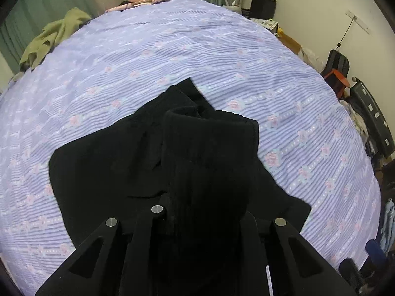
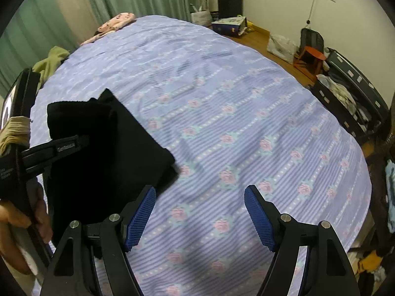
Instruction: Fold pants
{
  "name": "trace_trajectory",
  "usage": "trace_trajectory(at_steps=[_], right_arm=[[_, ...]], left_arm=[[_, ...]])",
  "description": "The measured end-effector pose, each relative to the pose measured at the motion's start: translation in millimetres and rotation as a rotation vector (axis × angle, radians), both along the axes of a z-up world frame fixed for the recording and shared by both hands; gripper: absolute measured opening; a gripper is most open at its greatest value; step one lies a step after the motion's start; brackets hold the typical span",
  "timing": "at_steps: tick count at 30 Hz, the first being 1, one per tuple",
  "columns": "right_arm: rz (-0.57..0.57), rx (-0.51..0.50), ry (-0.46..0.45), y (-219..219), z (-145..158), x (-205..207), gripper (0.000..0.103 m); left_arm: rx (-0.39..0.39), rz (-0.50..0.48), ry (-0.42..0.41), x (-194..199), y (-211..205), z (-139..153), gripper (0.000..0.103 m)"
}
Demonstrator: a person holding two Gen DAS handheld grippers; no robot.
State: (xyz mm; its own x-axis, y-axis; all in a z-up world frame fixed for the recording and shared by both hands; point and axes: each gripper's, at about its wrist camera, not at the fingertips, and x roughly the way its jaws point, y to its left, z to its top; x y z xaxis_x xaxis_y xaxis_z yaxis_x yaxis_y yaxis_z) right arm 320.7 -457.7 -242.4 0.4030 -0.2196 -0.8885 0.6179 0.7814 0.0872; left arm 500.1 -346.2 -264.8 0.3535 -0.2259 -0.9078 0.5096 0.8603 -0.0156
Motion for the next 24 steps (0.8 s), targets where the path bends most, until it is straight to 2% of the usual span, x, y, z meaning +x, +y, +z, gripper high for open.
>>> trace_trajectory(at_steps=[4, 6, 8, 10, 11, 13, 15, 16, 20, 22, 24], right_arm=[[-0.019, 0.001, 0.011, -5.6, -5.9, -3.8, 0.075], [-0.024, 0.0, 0.016, -7.4, -8.6, -4.0, 0.075], [-0.031, -0.013, 0.022, -9.0, -9.2, -3.2, 0.075], [-0.048, -0.024, 0.022, -11.7, -7.4, -3.3, 0.075], [-0.069, -0.032, 0.02, -14.2, -5.5, -4.6, 0.075], [-0.087, -0.037, 0.011, -17.9, -3.0, -6.1, 0.075], [-0.09, -0.04, 0.007, -21.0, -0.6, -6.1, 0.075], [-0.088, -0.042, 0.004, -21.8, 0.7, -5.7, 0.075], [-0.081, -0.048, -0.02, -24.7, 8.4, -2.9, 0.075], [-0.047, -0.03, -0.06, -22.1, 14.3, 2.2, 0.075], [-0.007, -0.029, -0.089, -16.2, 17.0, 9.9, 0.075]], left_arm=[[0.015, -0.007, -0.017, -2.3, -22.2, -3.8, 0.02], [0.011, 0.001, 0.001, 2.7, -33.9, -11.3, 0.026], [0.034, -0.046, 0.037, 2.6, -47.0, -14.7, 0.045], [0.042, -0.074, 0.031, -1.1, -51.1, -9.7, 0.046], [0.024, -0.081, 0.034, -2.5, -49.2, -4.9, 0.059], [-0.099, -0.093, 0.081, -4.4, -38.1, 13.3, 0.079], [-0.233, -0.09, 0.085, -6.9, -23.4, 40.0, 0.086], [-0.241, -0.08, 0.07, -7.7, -20.2, 47.2, 0.091], [-0.23, -0.053, 0.008, -8.2, 9.1, 68.5, 0.091], [-0.18, -0.04, -0.023, -9.1, 30.9, 63.5, 0.091], [-0.125, -0.015, -0.018, -8.1, 53.8, 49.6, 0.09]])
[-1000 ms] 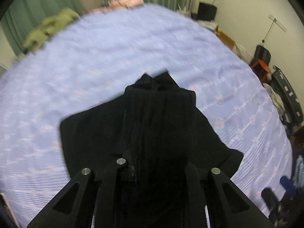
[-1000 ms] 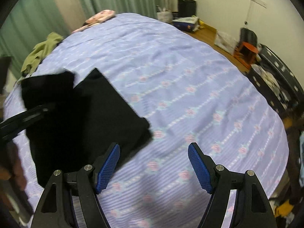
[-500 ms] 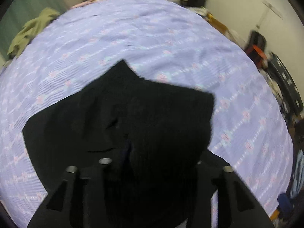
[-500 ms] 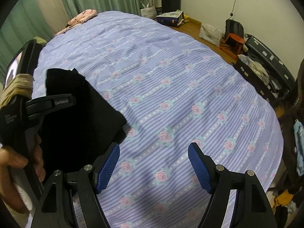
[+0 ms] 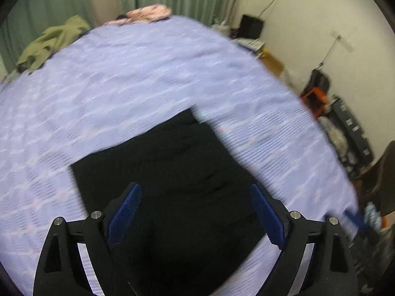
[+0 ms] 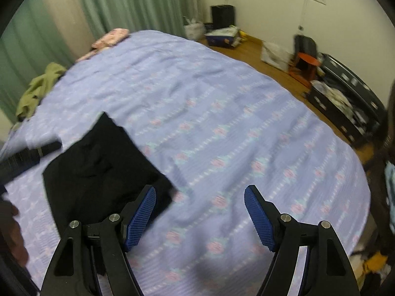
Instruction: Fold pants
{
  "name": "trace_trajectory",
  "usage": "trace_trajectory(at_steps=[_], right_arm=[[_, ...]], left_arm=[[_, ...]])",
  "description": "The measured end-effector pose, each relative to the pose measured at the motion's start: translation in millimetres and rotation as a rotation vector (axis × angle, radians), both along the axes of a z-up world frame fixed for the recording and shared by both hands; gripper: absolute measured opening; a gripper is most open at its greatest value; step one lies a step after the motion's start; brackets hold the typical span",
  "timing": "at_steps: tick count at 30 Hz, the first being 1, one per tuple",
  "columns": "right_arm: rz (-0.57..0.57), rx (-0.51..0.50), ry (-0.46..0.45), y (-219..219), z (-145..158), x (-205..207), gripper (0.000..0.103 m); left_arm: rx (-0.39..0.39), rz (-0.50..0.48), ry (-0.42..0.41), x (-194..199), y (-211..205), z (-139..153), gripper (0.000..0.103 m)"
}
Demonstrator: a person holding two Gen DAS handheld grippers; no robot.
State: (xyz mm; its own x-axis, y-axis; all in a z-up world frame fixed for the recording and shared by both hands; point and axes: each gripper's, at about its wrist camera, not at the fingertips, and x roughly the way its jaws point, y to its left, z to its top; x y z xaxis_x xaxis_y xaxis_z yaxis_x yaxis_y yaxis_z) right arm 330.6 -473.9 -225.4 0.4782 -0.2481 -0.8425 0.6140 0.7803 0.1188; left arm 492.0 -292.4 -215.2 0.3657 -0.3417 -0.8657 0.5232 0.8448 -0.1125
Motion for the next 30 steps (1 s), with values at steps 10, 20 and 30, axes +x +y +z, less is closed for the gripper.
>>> trace_trajectory(at_steps=[10, 20, 30], right_arm=[[0.278, 0.045, 0.004, 31.0, -43.2, 90.7, 0.075], [0.313, 0.073, 0.136, 18.2, -86.4, 120.4, 0.025], [0.147, -0.005, 0.093, 26.2, -42.0, 77.0, 0.066]], left_arm=[[0.064, 0.088, 0.173, -18.4, 68.8, -76.3, 0.08], [0.13, 0.021, 0.208, -61.5, 63.5, -112.8, 0.076], [0.103, -0.022, 0.227, -106.1, 96.0, -82.2, 0.078]])
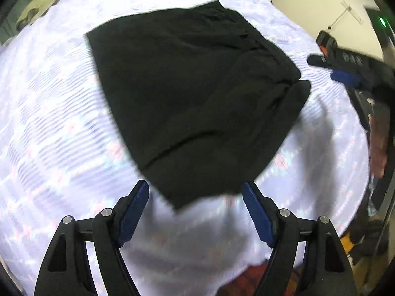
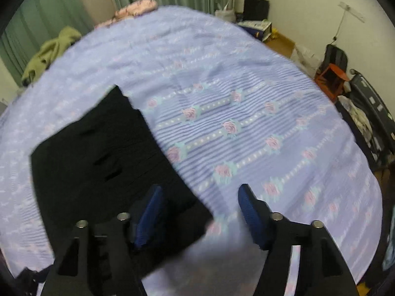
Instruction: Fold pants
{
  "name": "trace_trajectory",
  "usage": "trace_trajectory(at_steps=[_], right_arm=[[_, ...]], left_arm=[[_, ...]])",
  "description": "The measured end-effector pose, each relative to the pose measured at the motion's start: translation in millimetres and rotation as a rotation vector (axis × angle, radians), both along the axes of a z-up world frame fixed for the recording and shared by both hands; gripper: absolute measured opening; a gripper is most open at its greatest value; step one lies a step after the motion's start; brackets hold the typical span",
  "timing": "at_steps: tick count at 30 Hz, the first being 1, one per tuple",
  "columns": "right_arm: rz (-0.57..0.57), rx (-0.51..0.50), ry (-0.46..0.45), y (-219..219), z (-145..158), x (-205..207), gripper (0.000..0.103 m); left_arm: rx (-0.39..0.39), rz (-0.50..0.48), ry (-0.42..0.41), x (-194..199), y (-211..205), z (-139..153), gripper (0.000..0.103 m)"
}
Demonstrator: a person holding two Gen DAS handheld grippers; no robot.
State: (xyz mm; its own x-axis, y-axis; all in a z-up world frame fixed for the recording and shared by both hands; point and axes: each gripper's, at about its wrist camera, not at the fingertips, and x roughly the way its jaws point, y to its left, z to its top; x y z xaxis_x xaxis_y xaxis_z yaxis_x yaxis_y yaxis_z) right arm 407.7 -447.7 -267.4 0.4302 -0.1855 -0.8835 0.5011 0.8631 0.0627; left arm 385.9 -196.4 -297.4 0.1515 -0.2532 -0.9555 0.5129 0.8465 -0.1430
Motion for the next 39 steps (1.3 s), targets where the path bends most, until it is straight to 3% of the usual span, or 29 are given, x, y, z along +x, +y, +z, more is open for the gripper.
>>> trace_trajectory(at_steps=[8, 11, 17, 28, 31, 34, 35, 36, 39], right_arm=[[0.051, 0.19, -0.046, 91.5, 21.5, -75.4, 0.066], [0.095, 0.272, -0.04, 131.8, 13.4, -84.6, 0.066], [0.183, 0.305, -0.065, 191.9, -2.4, -75.9, 0.059], [-0.044, 0.488, -0.068, 194.0, -45.9, -45.0, 0.054], [-0.073, 0.531, -0.049, 193.0, -61.0, -35.4, 0.052], [-0.111, 0.558, -0.041, 189.5, -73.1, -33.6, 0.034], [-0.11, 0.552, -0.03, 189.5, -76.1, -33.7, 0.021], [-0.107, 0.544, -0.024, 189.9, -77.6, -35.1, 0.017], [-0.098, 0.535, -0.016, 192.0, -79.1, -40.5, 0.015]], left_arm=[[0.026, 0.109, -0.146, -12.3, 82.3, 49.3, 0.078], [0.043, 0.154, -0.186, -10.0, 104.0, 59.5, 0.078], [0.02, 0.205, -0.2, -1.7, 138.3, 61.8, 0.078], [0.002, 0.24, -0.2, 38.4, 148.4, 45.7, 0.078], [-0.044, 0.228, -0.178, 61.1, 143.5, 39.5, 0.078], [-0.144, 0.245, -0.114, 99.6, 137.0, 35.5, 0.078], [-0.2, 0.274, -0.071, 121.0, 135.5, 32.5, 0.078], [-0.247, 0.294, -0.038, 134.8, 134.7, 29.9, 0.078], [-0.337, 0.359, 0.06, 178.9, 126.0, 13.7, 0.078]])
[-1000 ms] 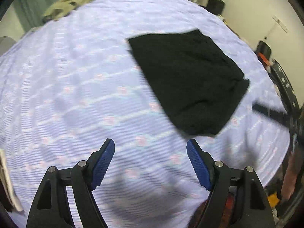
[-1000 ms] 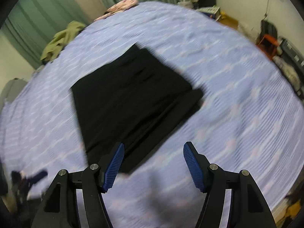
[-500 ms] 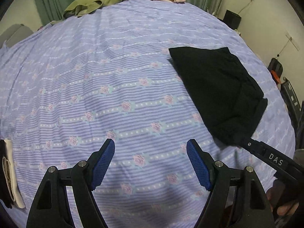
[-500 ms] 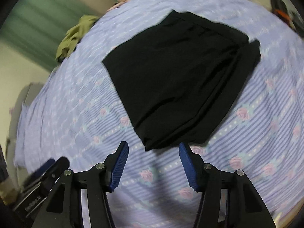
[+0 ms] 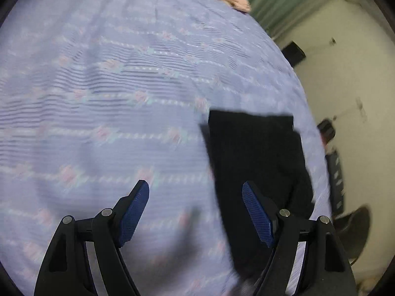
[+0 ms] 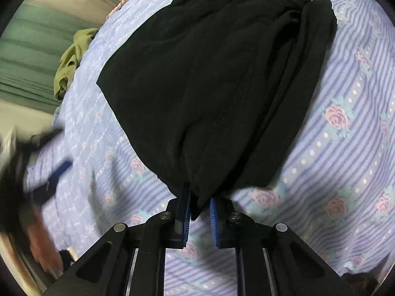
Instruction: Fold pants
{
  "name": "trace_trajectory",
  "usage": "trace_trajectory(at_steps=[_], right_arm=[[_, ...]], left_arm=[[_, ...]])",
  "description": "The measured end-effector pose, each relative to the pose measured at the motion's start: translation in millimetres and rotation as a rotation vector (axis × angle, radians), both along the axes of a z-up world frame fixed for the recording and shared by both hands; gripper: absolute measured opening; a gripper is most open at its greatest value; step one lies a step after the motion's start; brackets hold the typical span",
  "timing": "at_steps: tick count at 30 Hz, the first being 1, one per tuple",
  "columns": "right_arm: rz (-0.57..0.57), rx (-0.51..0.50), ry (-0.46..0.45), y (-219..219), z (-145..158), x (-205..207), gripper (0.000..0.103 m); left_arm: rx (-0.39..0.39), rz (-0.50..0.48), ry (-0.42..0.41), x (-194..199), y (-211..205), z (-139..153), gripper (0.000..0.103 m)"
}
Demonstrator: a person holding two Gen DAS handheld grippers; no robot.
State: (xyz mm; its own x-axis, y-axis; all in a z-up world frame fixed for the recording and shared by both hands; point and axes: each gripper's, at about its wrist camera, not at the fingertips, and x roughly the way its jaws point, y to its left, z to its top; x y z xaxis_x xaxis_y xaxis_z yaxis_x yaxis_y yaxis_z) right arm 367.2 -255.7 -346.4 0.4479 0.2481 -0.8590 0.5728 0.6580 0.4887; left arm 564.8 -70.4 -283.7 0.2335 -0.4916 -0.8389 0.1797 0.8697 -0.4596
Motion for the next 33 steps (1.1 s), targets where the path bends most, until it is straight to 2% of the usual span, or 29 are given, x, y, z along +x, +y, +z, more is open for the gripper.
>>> trace_trajectory(at_steps=[2, 6, 10, 12, 13, 14, 16, 18, 19, 22, 24, 26, 28, 29, 30, 31, 32, 33], right_arm=[[0.014, -0.009, 0.005, 1.9, -0.1, 2.6, 0.015], [0.004, 0.025, 0.023, -1.0, -3.3, 8.4, 0.015], [-0.026, 0.076, 0.038, -5.2, -8.4, 8.8, 0.015], [-0.044, 0.096, 0.048, -5.4, -11.4, 10.5, 0.016], [-0.051, 0.103, 0.051, -5.1, -13.1, 11.4, 0.016], [-0.055, 0.107, 0.053, -4.6, -14.1, 12.3, 0.016], [-0.043, 0.108, 0.053, -3.9, -14.3, 13.2, 0.016], [-0.017, 0.097, 0.046, -6.6, -8.9, 7.6, 0.009], [-0.02, 0.095, 0.04, -5.0, -4.7, 5.9, 0.008], [0.019, 0.066, 0.065, 10.3, -0.4, 5.8, 0.005], [0.044, 0.131, 0.105, 18.7, -16.6, 4.8, 0.005], [-0.01, 0.198, 0.11, 11.3, -23.3, -3.5, 0.005], [-0.026, 0.194, 0.105, 4.8, -17.2, -7.9, 0.007], [-0.036, 0.165, 0.086, 1.5, -8.8, -10.2, 0.015], [-0.05, 0.15, 0.068, -0.8, -3.4, -12.5, 0.035], [-0.085, 0.145, 0.037, -3.8, 3.0, -15.7, 0.046], [-0.138, 0.156, 0.009, -6.3, 7.1, -19.8, 0.069], [-0.173, 0.171, -0.011, -7.0, 9.1, -20.7, 0.081]], left_arm=[[0.006, -0.012, 0.017, 18.1, -14.0, -10.7, 0.076], [0.055, -0.115, 0.018, 33.5, -53.7, -31.9, 0.07], [0.059, -0.124, -0.024, 43.4, -74.4, -42.7, 0.068], [0.067, -0.13, -0.03, 47.6, -82.3, -48.8, 0.063], [0.07, -0.129, -0.027, 49.2, -84.1, -50.9, 0.048], [0.057, -0.134, -0.018, 49.7, -86.0, -51.8, 0.023], [0.052, -0.128, -0.009, 51.0, -87.4, -45.9, 0.015], [0.085, -0.14, -0.09, 48.0, -95.1, -26.7, 0.014], [0.106, -0.148, -0.12, 49.0, -99.5, -20.5, 0.014], [0.156, -0.156, -0.125, 60.0, -104.5, -25.5, 0.014], [0.186, -0.176, -0.123, 59.7, -105.9, -29.2, 0.016], [0.238, -0.209, -0.158, 55.4, -109.1, -25.5, 0.027], [0.265, -0.224, -0.2, 50.9, -107.9, -18.9, 0.037], [0.258, -0.229, -0.218, 48.7, -105.7, -13.3, 0.045], [0.243, -0.235, -0.228, 47.7, -104.4, -9.3, 0.051], [0.233, -0.234, -0.233, 46.7, -101.6, -4.8, 0.062], [0.22, -0.221, -0.24, 45.6, -97.6, 0.3, 0.068], [0.2, -0.206, -0.244, 45.0, -93.2, 4.7, 0.071]])
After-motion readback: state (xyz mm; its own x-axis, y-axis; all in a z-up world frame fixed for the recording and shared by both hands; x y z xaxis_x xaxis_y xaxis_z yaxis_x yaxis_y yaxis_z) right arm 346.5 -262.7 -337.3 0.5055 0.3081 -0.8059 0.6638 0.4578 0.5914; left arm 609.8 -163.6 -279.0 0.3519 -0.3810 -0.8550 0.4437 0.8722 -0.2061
